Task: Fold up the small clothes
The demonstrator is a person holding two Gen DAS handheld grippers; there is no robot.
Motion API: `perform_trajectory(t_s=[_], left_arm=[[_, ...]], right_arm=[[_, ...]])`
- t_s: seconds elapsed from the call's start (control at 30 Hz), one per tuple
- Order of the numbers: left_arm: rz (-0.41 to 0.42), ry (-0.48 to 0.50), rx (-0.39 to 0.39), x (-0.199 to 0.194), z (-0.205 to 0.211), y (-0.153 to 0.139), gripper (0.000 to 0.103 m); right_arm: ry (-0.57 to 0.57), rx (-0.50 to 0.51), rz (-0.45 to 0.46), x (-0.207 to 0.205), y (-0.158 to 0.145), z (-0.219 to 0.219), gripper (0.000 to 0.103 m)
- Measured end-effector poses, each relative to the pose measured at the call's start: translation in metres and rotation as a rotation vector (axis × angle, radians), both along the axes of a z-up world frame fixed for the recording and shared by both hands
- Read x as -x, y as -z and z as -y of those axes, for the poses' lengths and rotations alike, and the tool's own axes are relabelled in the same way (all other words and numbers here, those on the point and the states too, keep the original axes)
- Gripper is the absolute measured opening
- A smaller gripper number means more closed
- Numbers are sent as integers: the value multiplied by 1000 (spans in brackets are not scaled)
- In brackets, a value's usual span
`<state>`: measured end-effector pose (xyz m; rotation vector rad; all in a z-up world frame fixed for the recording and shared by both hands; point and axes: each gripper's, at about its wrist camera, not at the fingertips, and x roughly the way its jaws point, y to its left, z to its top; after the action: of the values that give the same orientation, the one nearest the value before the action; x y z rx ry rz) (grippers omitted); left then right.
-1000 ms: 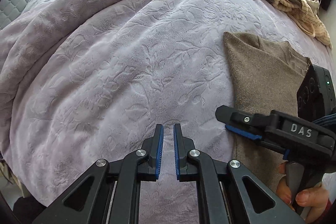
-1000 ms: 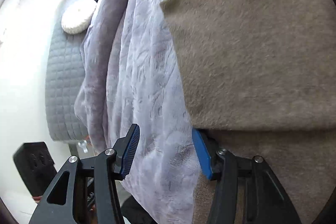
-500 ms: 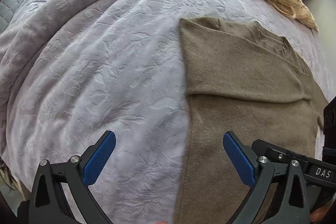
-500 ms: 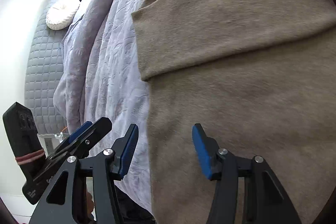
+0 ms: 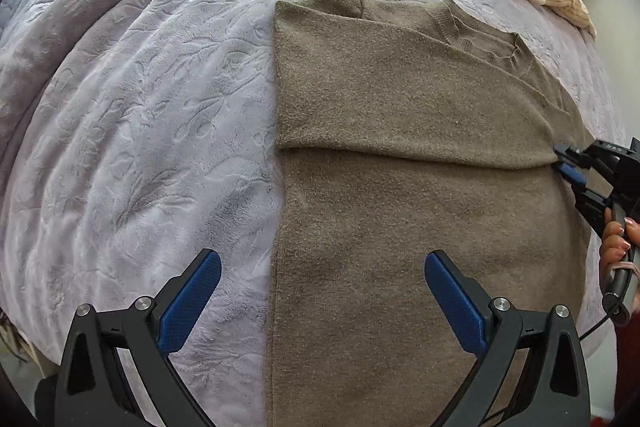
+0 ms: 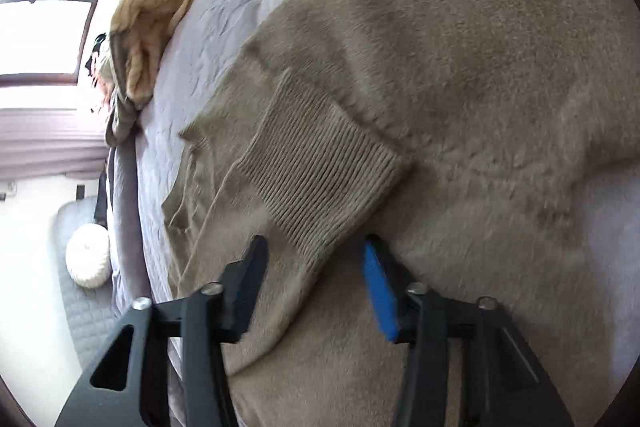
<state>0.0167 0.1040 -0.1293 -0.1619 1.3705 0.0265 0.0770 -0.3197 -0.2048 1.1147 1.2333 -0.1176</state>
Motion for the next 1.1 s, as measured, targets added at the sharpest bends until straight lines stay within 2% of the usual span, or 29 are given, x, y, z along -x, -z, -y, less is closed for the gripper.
perform_trajectory(t_s=[0.1,0.2,0.33,0.4,0.47,0.5,0.67,0.83,1.1], left_arm=[[-8,9,-8,-2,8,2,102],[-27,25,-10,-3,19,4,102],[-22,82,-15,-7,42,0,102],[-23,112,-16,-9,54,-2,102],[-23,139,-13,-10,68,-4,102],[-25,150,-10,-12,74,-4,102],[-34,207,2,-14,105,-6,102],[-46,254,3,-15,129,-5,102],[-63,313,-12,-21,161,0,102]], right_arm=[[-40,18,30,0,-5,0,8],[-59,11,9,7,4,6,8],[-86,-4,0,17,-6,5,12],[-132,7,5,27,-15,5,21],[-173,16,10,40,-23,4,51],[-188,18,12,47,-27,3,54],[-237,27,-11,81,-35,0,55],[-200,-3,-30,109,-33,11,55],[-141,-6,-21,126,-32,41,55]])
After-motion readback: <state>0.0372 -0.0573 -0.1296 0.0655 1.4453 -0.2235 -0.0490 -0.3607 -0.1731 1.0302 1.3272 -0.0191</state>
